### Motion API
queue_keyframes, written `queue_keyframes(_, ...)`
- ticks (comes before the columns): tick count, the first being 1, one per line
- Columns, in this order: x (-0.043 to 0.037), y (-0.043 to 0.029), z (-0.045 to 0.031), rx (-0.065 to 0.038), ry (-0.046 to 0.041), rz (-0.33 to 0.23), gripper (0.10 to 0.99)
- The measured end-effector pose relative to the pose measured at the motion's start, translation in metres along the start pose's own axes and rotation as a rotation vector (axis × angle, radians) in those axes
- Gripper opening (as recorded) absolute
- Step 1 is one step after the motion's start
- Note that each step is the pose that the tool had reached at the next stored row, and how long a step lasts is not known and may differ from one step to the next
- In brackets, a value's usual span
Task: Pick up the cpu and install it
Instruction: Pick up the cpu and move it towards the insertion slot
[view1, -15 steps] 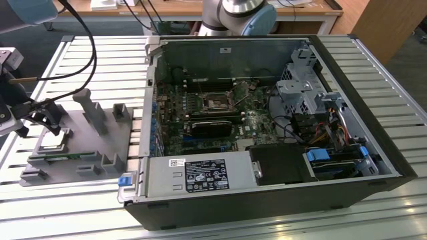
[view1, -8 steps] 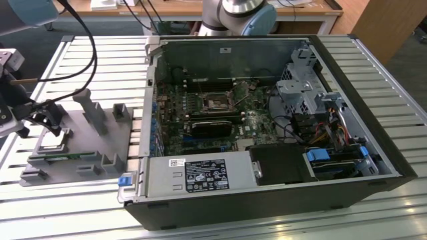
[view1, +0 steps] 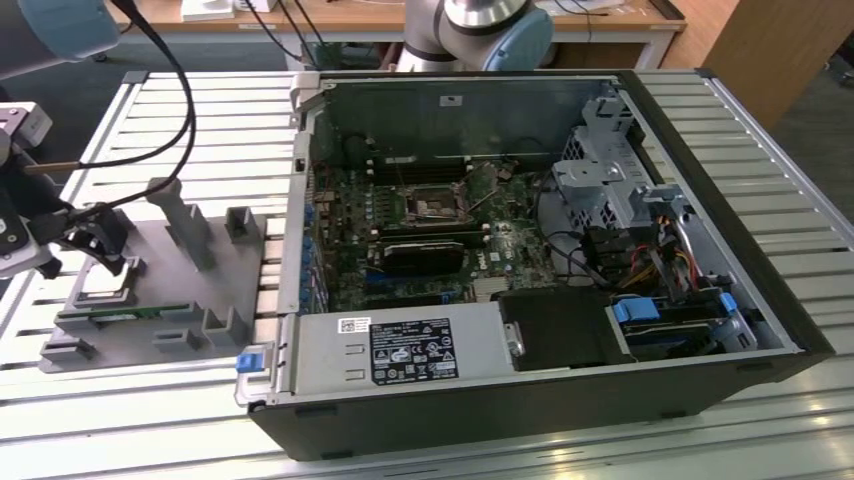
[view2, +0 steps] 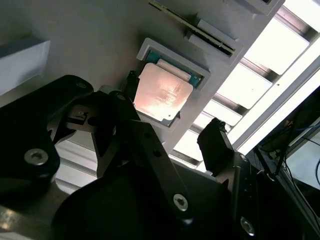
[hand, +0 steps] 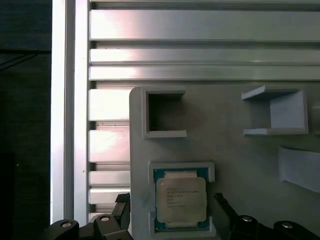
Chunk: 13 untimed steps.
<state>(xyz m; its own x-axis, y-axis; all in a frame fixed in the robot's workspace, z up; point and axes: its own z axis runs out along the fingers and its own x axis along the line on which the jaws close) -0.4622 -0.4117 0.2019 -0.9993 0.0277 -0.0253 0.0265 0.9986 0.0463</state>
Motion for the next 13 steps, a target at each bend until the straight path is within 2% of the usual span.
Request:
queue_keyframes(6,-0.0004,-0.0011,0.0063,0.000,-0.0002,0.001,0.753)
queue_keyframes(10,-0.0068,-0.0010,0.0088,0.000,-0.0001,0.001,0.753)
queue_keyframes(13,-0.0076,-0.0009,0.0096,0.000,-0.0001,0.001,0.753)
